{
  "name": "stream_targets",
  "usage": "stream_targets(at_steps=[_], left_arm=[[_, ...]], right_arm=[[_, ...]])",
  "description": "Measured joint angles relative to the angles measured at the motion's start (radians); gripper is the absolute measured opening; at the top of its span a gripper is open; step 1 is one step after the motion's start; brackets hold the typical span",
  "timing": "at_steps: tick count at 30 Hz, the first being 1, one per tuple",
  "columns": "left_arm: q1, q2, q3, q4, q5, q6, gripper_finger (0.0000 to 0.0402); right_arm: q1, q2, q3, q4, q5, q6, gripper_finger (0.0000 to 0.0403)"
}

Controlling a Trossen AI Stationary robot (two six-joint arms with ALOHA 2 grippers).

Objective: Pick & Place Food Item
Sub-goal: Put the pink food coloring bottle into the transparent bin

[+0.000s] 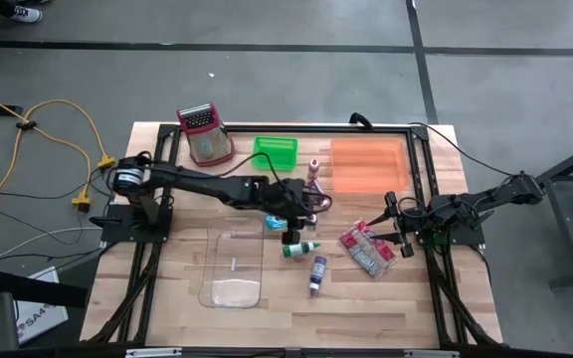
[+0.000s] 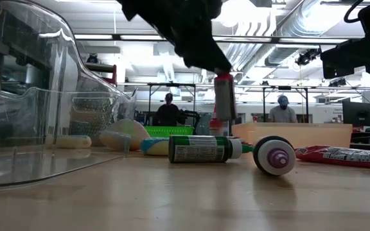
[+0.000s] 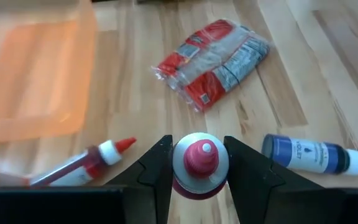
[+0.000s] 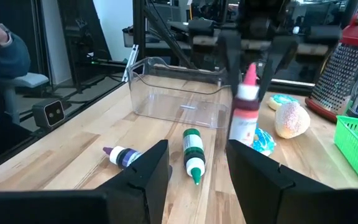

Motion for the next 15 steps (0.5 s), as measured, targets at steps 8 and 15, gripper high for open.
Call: stream_targets(at_steps=[8,15], left_arm=[[-0.011,-0.056,0.0,-0.076,-0.051,0.005,0.0116],[-0.044,-0.104,0.0,-0.129,-0.062,-0.021,0.0116]], right_arm=[[0.0,0.0,0.0,0.0,0.0,0.0,0.0152],[0.0,0.0,0.0,0.001,0.0,0.0,0.0152]])
